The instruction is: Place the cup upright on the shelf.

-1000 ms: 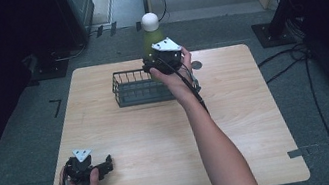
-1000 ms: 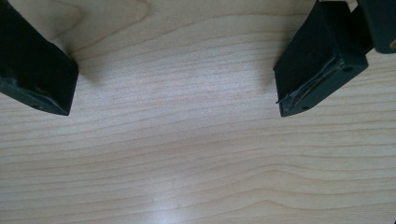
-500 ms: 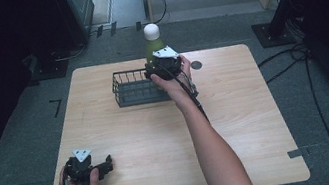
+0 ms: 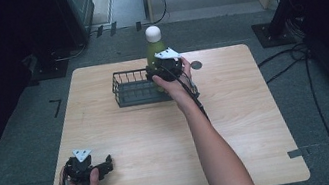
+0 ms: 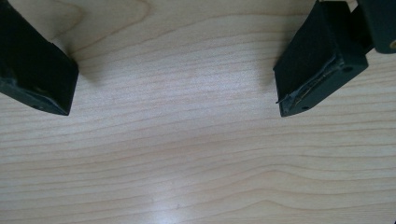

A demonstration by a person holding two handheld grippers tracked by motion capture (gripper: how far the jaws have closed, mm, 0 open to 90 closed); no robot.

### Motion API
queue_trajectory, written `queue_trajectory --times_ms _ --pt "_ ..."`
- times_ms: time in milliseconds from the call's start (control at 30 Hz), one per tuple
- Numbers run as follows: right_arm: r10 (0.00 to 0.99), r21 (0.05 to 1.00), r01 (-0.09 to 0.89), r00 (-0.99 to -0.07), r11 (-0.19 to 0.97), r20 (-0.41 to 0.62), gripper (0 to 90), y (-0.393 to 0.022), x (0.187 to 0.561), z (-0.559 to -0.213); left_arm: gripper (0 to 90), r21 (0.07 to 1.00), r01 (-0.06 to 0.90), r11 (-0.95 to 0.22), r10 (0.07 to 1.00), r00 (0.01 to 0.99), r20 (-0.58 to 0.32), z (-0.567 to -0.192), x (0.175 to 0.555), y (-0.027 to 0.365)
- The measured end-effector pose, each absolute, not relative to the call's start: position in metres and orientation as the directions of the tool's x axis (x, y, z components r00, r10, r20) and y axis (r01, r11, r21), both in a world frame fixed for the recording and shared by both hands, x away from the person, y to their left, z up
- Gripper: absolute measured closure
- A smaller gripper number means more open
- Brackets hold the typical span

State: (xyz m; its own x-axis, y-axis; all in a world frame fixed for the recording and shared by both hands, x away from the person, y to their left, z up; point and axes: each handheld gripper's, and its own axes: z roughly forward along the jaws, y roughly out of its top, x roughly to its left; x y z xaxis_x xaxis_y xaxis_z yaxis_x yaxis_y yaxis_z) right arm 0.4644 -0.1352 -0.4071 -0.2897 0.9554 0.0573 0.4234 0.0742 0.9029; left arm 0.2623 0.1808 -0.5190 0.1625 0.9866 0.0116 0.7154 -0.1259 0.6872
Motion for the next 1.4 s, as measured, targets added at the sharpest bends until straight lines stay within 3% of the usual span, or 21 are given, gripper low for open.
queue_trajectory --times_ms 233,300,367,967,1233,1400 --pt "0.953 0.901 0.426 -0.296 0.078 0.058 18.9 -0.136 0.462 -0.409 0.0 0.687 0.715 -0.126 0.987 0.162 0.011 -0.519 0.262 0.181" --pt "0.956 0.887 0.448 -0.292 0.112 0.026 12.7 -0.136 0.461 -0.411 0.0 0.688 0.715 -0.125 0.987 0.162 0.011 -0.519 0.262 0.181" --pt "0.957 0.885 0.451 -0.288 0.113 0.024 12.2 -0.136 0.461 -0.412 0.0 0.687 0.715 -0.126 0.987 0.162 0.012 -0.519 0.262 0.181" --pt "0.950 0.870 0.479 -0.309 0.117 0.042 19.9 -0.139 0.455 -0.416 0.0 0.688 0.715 -0.124 0.987 0.161 0.011 -0.519 0.262 0.181" --pt "0.941 0.869 0.484 -0.330 0.101 0.074 8.4 -0.147 0.445 -0.414 0.0 0.688 0.715 -0.124 0.987 0.161 0.011 -0.519 0.262 0.181" --pt "0.942 0.877 0.473 -0.326 0.085 0.084 6.5 -0.157 0.434 -0.413 0.0 0.687 0.715 -0.125 0.987 0.162 0.011 -0.519 0.262 0.181"
